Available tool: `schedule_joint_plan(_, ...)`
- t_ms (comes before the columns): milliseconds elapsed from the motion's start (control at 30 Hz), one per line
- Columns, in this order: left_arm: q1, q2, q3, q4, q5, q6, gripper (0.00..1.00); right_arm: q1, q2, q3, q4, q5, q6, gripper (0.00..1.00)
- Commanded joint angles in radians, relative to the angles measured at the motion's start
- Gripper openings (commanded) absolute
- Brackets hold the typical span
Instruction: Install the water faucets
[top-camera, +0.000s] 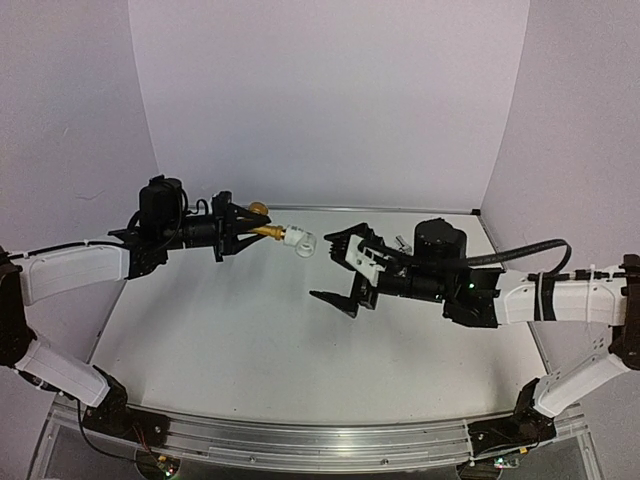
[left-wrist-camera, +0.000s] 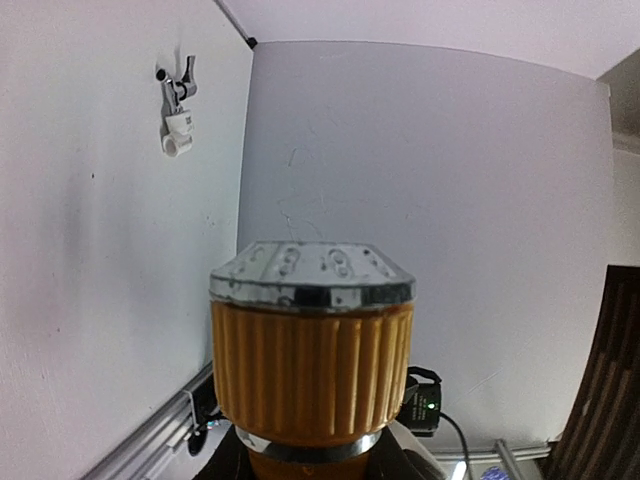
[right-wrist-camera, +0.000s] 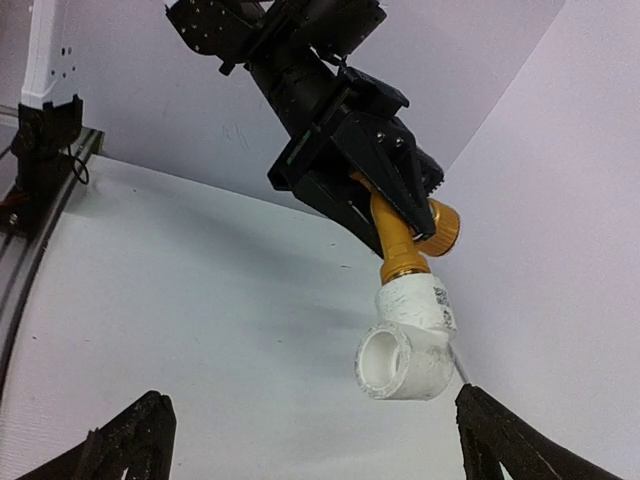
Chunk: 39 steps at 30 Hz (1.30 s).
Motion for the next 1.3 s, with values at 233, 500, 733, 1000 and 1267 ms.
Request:
schedule_joint_plan(233, -0.072, -0.046, -0.016, 0.065, -0.008, -0.271, 0.00, 0.040, 0.109, 0.042, 0.217, 0.106, -0.353, 0.96)
schedule_joint_plan(500, -0.104, -0.027, 0.001, 0.065, -0.013, -0.272, 0.00, 0.040, 0.170, 0.056, 0.317, 0.173, -0.406, 0.70)
schedule_joint_plan(733, -0.105, -0.005, 0.038, 0.065, 0.006, -0.170, 0.00, 0.040, 0.178, 0.045, 0.322, 0.168, -0.382, 0.37)
schedule_joint_plan(1000, -0.123, 0.028, 0.140, 0.065, 0.016, 0.180, 0.00, 0.040, 0.165, 0.071, 0.227, 0.161, -0.243, 0.00)
schedule_joint_plan(1267, -0.248, -0.051, 0.122, 0.108, 0.154, 1.135, 0.00, -0.059, 0.108, 0.198, -0.044, -0.093, 0.348, 0.00)
